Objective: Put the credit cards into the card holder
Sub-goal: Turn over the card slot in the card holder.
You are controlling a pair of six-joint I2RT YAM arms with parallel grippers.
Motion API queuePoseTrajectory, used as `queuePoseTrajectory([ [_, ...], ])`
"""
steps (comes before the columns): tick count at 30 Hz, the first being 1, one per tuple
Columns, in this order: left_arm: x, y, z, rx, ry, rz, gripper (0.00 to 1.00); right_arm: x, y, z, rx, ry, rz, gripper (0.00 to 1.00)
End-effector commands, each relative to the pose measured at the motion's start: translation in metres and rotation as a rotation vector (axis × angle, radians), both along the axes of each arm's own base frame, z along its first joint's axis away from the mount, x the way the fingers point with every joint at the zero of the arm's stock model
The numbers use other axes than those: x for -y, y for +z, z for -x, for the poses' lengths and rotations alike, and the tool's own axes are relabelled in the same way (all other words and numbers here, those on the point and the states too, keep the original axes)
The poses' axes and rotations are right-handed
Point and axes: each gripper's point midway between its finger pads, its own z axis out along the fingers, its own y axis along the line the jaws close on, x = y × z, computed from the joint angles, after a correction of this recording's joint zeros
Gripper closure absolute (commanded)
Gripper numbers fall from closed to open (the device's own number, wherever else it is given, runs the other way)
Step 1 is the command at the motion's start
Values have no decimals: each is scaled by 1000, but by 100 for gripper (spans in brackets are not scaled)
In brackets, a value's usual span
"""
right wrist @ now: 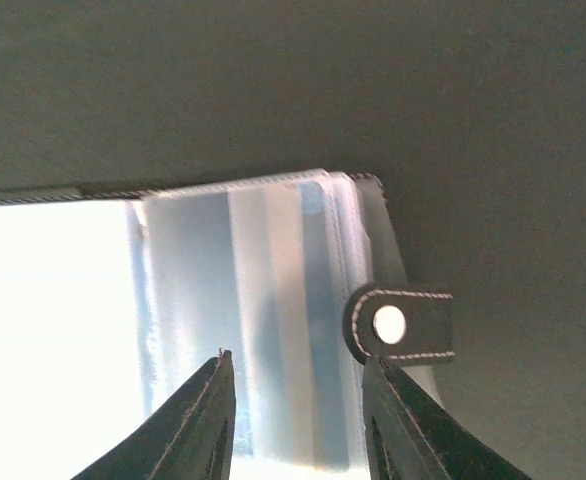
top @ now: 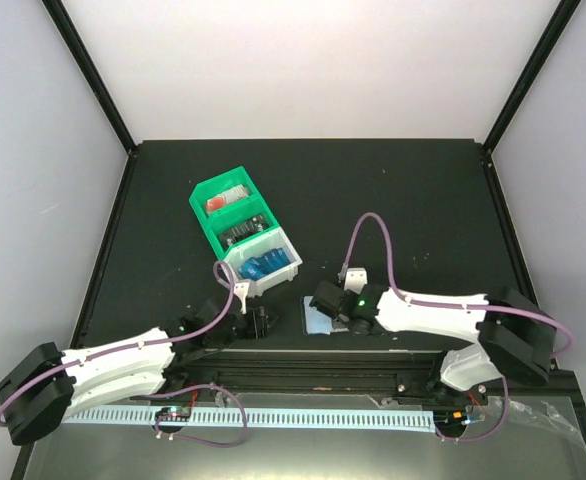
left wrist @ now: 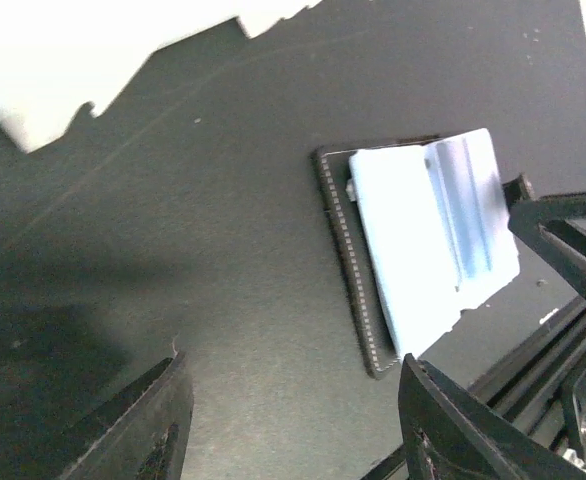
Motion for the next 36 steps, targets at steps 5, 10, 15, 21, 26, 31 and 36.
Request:
queuePoseTrajectory([
  [5,9,36,-11,99,-58,-37,34,-24,36,-19,62,79,-300,62],
  [10,-1,55,-21,153,-32,-118,24,-24,53,-24,86,119,-385,61],
  [15,-21,86,-36,225,35,-219,17,-32,61,-22,74,174,-439,55],
  [21,-35,142,-51,375,35,-277,3,-41,70,-30,76,189,-499,52],
  [26,-39,169,-71,442,7,-342,1,-49,76,-41,72,210,-509,52],
  [31,-61,140,-106,221,81,-442,19,-56,75,-54,74,236,-534,52],
  [36,-86,124,-137,113,197,-372,25,-67,79,-72,77,269,-506,52],
])
